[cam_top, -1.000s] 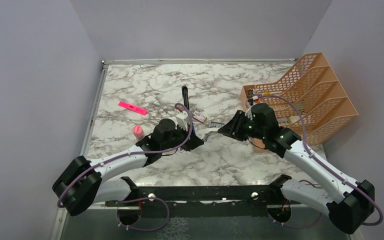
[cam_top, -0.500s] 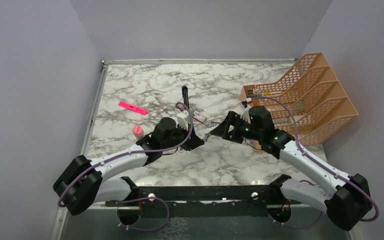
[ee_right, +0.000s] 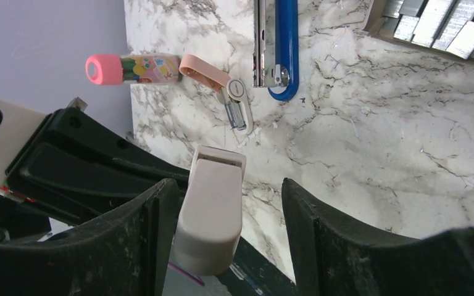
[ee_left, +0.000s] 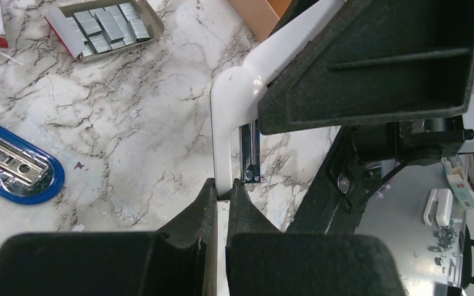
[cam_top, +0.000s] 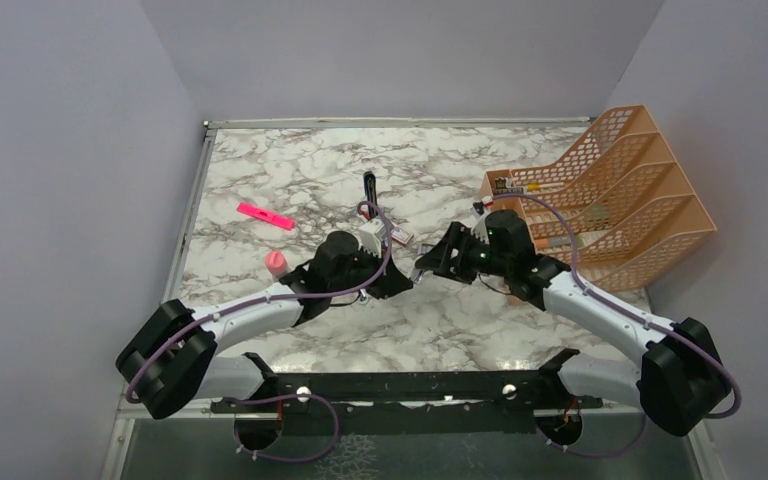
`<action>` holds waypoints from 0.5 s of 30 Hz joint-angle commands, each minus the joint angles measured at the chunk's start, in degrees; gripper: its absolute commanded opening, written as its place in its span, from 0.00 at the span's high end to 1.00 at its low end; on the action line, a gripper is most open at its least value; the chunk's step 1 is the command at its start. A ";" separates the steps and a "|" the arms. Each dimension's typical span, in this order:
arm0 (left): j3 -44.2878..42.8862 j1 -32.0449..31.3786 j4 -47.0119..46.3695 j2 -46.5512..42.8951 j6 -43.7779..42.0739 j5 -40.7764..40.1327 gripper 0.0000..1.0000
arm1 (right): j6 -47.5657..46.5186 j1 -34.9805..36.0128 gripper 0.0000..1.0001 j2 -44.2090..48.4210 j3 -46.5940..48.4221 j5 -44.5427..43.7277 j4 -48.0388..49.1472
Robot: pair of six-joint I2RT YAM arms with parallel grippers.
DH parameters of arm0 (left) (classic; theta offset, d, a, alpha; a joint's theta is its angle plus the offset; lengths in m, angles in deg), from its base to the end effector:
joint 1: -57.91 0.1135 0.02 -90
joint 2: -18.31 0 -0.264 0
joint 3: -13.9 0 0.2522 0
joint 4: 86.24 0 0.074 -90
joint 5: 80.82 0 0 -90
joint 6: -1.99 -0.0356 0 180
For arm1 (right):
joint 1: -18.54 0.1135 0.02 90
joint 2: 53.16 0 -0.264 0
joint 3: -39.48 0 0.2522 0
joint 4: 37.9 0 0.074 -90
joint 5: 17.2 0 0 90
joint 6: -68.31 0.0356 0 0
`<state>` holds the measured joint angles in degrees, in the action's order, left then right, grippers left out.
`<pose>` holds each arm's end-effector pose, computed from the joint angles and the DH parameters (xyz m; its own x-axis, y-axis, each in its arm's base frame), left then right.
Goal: Load the staples into the stapler
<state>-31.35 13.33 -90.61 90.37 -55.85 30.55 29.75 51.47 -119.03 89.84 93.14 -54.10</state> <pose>0.1781 -0.1937 0.2100 -0.7058 -0.0004 -0.7084 0.6117 0.5040 -0.6097 0.2001 0.1444 0.2306 -0.8676 0.3116 -0.3874 -0.1275 0.6138 0.7791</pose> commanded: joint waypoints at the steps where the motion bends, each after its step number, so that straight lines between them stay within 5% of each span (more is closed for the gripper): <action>1: -1.94 0.28 -2.95 0.78 0.61 2.46 1.00 | 2.04 -0.14 0.36 -1.30 0.51 -2.21 4.26; 8: -2.14 0.28 -3.39 2.03 1.05 4.30 1.00 | 3.37 -0.14 0.45 -2.18 0.11 -4.08 5.39; 15: -2.53 0.28 -3.62 2.52 1.59 4.42 1.00 | 3.68 -0.14 0.66 -3.64 0.93 -4.23 4.22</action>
<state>-31.37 13.40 -91.46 92.62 -54.76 33.04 33.03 51.47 -121.87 89.84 90.34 -50.86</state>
